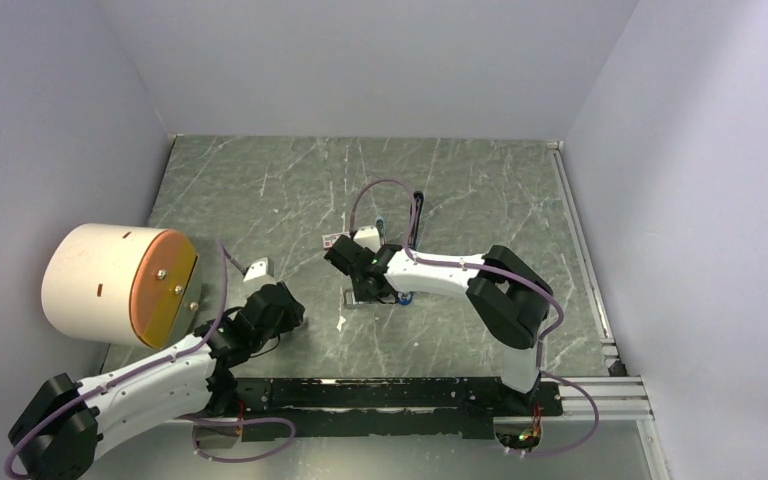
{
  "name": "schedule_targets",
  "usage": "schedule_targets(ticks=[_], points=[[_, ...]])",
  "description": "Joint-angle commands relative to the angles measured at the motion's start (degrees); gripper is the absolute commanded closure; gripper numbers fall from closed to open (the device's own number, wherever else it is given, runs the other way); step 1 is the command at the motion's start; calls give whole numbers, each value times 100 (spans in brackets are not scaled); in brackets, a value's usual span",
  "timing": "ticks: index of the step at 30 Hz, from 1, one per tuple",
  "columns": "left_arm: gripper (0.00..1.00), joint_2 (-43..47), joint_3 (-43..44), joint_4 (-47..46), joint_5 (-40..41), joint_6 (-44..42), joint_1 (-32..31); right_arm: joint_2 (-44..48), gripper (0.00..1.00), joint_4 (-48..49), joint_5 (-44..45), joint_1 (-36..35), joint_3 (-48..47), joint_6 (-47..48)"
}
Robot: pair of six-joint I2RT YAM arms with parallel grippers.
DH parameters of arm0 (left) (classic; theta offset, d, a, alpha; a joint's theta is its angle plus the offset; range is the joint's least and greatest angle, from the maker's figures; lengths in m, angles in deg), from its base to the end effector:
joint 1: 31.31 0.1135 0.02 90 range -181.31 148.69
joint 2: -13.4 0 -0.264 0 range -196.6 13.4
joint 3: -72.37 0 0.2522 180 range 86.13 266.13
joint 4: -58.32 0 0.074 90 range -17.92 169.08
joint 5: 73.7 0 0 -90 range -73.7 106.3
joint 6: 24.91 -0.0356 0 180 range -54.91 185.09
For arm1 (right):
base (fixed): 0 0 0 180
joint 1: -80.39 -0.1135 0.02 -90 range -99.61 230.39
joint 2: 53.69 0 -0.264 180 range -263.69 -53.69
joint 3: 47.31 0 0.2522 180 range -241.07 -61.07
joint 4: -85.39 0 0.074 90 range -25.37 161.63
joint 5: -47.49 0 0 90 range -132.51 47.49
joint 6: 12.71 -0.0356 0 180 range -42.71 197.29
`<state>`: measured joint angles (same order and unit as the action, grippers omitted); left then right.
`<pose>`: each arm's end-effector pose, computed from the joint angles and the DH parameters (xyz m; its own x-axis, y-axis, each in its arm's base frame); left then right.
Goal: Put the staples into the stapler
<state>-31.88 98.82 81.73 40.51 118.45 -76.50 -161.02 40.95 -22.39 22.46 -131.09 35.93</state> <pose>0.1173 -0.0974 0.1481 -0.6302 -0.4040 -0.6630 -0.1217 0.8948 -0.4295 0.2069 0.3071 0.1652 -0.8500 -0.1881 -0.4920 -0.2206 0.9753 0.0083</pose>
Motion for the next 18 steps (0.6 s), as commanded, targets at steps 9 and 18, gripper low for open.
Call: schedule_targets(ticks=[9,18], points=[[63,56,56,-16,135,-28,29,224,78,44,150,-19,49,-191],[63,19,60,-60,87,-32,28,768,79,-36,307,-18,213,-172]])
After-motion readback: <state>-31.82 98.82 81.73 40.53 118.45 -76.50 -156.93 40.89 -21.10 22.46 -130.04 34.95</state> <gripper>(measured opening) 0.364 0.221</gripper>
